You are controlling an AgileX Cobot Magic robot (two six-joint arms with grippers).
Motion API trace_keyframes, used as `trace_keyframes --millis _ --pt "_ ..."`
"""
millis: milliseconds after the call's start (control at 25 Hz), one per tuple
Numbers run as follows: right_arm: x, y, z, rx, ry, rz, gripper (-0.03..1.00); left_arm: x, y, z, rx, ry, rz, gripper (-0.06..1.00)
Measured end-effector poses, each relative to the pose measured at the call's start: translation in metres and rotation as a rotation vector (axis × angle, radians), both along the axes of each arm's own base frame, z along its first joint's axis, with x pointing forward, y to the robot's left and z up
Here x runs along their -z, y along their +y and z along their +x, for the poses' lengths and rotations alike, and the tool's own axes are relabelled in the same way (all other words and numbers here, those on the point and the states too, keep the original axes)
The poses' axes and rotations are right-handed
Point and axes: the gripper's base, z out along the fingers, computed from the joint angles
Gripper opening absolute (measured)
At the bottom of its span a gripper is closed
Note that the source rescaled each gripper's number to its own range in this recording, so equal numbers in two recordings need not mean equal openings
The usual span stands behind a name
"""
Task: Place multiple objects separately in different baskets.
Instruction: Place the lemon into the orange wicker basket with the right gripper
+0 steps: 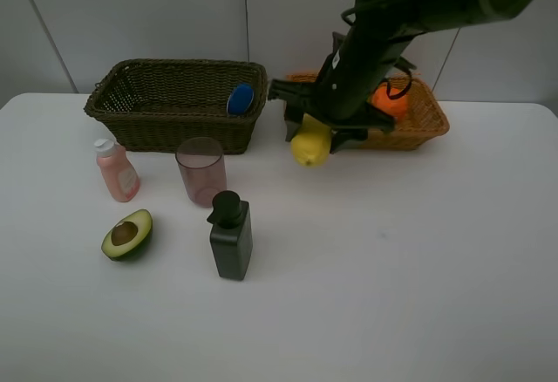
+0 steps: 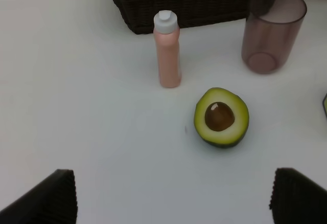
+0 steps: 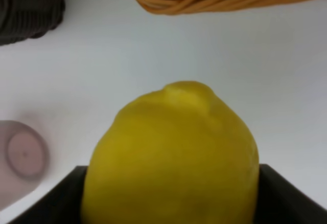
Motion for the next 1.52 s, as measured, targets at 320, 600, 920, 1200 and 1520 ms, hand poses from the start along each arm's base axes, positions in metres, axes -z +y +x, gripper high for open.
trace_keyframes --millis 320,600,920,1200,1520 --pt "-0.024 -0.008 0.002 -0.061 -0.144 -0.065 0.43 0.000 0.000 0.000 0.000 0.000 0.000 1.00" --pt "-0.032 -0.028 0.025 -0.057 -0.299 -0.075 0.43 0.000 0.000 0.000 0.000 0.000 0.000 1.00" --pt "-0.042 -0.053 0.049 -0.013 -0.454 -0.028 0.43 0.000 0.000 0.000 0.000 0.000 0.000 1.00" --pt "-0.026 -0.061 0.064 -0.005 -0.481 -0.024 0.43 0.000 0.000 0.000 0.000 0.000 0.000 1.00" --pt "0.011 -0.062 0.077 -0.006 -0.454 -0.024 0.43 0.000 0.000 0.000 0.000 0.000 0.000 1.00"
